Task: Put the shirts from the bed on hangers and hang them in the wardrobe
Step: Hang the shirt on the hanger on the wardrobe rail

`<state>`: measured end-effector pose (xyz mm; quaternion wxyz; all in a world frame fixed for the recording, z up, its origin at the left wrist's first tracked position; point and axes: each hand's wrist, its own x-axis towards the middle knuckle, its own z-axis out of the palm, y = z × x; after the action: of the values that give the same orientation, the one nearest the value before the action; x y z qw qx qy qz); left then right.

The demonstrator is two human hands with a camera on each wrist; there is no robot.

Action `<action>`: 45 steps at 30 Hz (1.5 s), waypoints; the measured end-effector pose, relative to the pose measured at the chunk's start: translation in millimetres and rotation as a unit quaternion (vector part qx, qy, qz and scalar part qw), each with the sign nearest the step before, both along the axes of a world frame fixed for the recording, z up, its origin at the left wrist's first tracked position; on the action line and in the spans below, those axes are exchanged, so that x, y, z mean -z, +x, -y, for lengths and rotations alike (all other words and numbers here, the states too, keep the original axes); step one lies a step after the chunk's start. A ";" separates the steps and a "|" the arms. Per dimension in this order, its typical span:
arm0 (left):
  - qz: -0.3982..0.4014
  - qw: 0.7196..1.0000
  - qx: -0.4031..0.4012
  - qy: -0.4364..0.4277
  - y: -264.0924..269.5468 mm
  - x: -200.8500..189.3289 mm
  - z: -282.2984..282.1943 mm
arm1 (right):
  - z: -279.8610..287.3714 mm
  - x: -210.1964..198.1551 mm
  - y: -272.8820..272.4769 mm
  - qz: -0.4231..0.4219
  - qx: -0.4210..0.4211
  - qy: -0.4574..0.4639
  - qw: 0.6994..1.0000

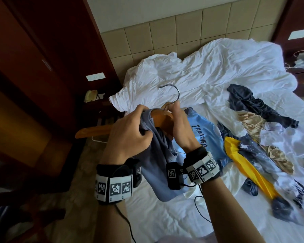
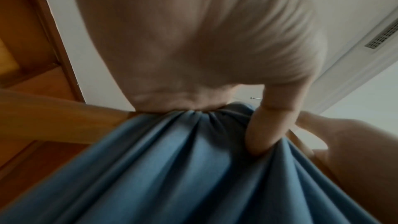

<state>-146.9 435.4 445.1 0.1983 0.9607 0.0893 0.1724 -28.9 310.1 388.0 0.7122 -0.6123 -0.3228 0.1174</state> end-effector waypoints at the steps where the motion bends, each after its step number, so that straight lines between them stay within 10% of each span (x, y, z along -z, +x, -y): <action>1: 0.005 1.000 0.002 -0.007 0.8 -0.4 1.6 | 1.7 0.2 1.4 -0.033 -0.005 0.003 0.999; 25: 0.156 0.977 -0.116 -0.085 16.7 10.9 16.8 | -14.1 -0.9 -1.7 0.032 0.036 -0.033 0.998; 34: 0.257 0.919 -0.227 -0.196 6.5 28.8 -20.9 | 27.6 -30.8 11.4 0.006 0.029 0.048 0.998; 40: 0.345 0.872 -0.265 -0.224 2.3 27.2 -31.8 | 42.8 -21.2 20.5 0.032 -0.218 -0.162 0.962; 45: 0.386 0.864 -0.239 -0.215 -2.6 21.0 -30.5 | 14.1 23.8 24.8 0.077 -0.242 -0.416 0.873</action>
<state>-149.5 466.0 424.1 0.3718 0.6998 0.2671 0.5484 -4.1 296.0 364.2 0.3144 -0.7618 -0.4356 0.3619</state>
